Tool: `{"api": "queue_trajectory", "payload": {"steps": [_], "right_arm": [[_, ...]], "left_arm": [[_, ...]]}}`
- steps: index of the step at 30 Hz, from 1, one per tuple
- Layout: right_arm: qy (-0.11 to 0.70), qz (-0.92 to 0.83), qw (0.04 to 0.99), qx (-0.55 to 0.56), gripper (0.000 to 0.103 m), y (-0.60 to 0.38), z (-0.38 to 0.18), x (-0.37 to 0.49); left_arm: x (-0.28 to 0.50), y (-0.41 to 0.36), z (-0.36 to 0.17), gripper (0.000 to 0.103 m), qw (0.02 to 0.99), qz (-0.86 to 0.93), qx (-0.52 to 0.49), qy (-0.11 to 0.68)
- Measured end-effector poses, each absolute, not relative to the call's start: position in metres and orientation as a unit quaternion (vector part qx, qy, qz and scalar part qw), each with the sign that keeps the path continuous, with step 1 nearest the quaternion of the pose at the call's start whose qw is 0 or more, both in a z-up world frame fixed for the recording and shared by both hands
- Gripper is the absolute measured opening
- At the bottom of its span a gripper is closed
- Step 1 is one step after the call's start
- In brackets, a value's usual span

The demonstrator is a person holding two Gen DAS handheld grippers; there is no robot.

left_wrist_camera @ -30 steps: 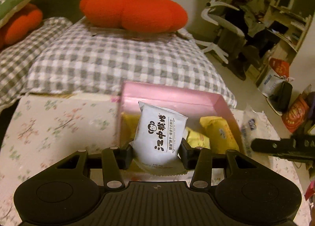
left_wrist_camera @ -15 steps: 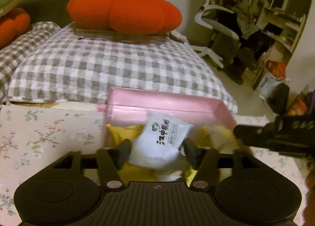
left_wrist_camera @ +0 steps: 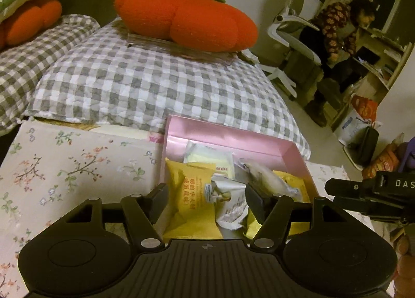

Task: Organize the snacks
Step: 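Place both held packets into the box and open both grippers, then grasp the white nut packet with the left gripper while the right grasps the red-orange packet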

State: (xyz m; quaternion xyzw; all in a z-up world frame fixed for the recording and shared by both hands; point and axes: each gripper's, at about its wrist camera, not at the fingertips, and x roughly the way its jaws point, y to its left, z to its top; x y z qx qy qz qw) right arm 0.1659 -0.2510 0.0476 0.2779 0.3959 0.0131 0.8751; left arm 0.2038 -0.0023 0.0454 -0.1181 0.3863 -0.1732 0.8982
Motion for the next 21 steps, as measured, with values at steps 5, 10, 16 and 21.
{"api": "queue_trajectory", "payload": {"steps": [5, 10, 16, 21], "right_arm": [[0.406, 0.01, 0.875, 0.264, 0.051, -0.252, 0.058, 0.153], [0.428, 0.014, 0.87, 0.243, 0.056, -0.249, 0.063, 0.139], [0.457, 0.025, 0.863, 0.215, 0.067, -0.243, 0.067, 0.116], [0.486, 0.029, 0.851, 0.195, 0.071, -0.238, 0.061, 0.093]], "left_arm": [[0.194, -0.001, 0.049, 0.066, 0.893, -0.166, -0.1, 0.406], [0.176, -0.003, 0.052, 0.067, 0.883, -0.172, -0.088, 0.428], [0.142, -0.013, 0.058, 0.075, 0.876, -0.181, -0.052, 0.444], [0.115, -0.021, 0.057, 0.081, 0.869, -0.184, -0.032, 0.458]]}}
